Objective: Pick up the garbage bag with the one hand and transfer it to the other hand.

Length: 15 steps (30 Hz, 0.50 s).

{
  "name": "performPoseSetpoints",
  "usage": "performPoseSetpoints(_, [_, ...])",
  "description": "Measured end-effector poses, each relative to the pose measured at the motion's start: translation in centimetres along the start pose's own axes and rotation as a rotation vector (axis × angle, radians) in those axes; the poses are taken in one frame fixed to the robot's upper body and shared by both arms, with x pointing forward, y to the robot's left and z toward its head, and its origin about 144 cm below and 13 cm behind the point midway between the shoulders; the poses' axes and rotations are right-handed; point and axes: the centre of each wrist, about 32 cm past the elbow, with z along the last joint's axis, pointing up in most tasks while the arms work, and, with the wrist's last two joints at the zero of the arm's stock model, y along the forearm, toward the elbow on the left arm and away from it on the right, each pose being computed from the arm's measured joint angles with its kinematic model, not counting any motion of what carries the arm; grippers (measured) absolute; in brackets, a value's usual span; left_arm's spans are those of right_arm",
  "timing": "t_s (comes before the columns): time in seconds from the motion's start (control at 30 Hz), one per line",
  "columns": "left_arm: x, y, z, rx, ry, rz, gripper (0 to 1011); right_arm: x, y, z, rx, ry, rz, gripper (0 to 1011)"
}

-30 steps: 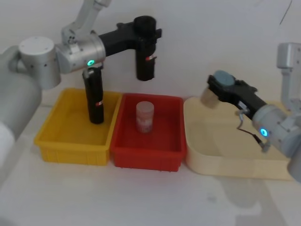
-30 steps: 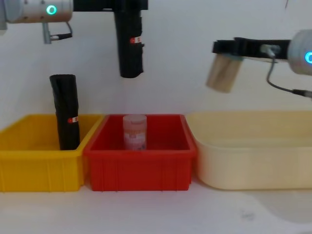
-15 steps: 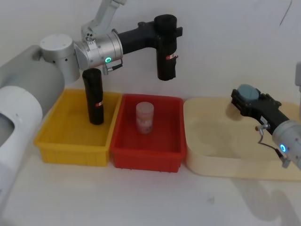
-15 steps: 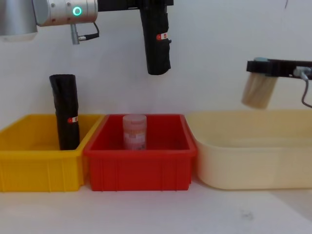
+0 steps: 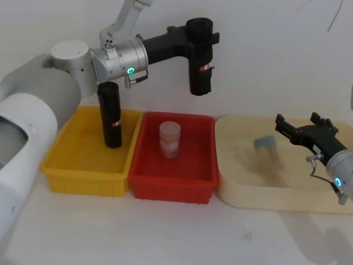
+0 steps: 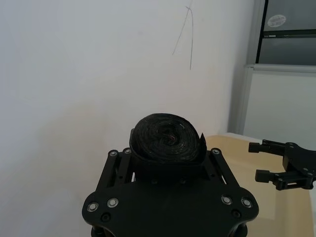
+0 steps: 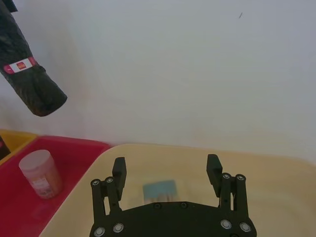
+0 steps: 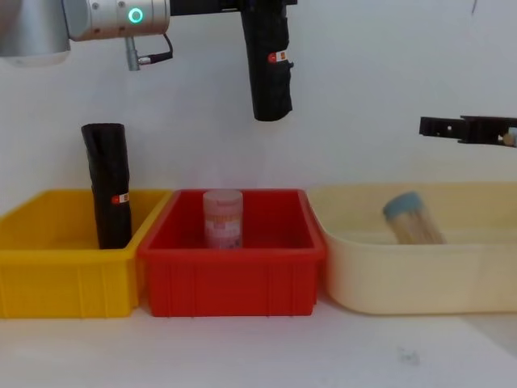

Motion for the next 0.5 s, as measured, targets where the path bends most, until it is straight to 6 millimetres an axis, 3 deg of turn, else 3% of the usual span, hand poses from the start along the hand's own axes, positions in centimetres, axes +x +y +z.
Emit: performPoseSetpoints(0.5, [0.00, -0.14, 0.08, -0.002, -0.001, -0.008, 504, -0.75, -0.36, -0.38, 0.017, -0.017, 0.038, 1001])
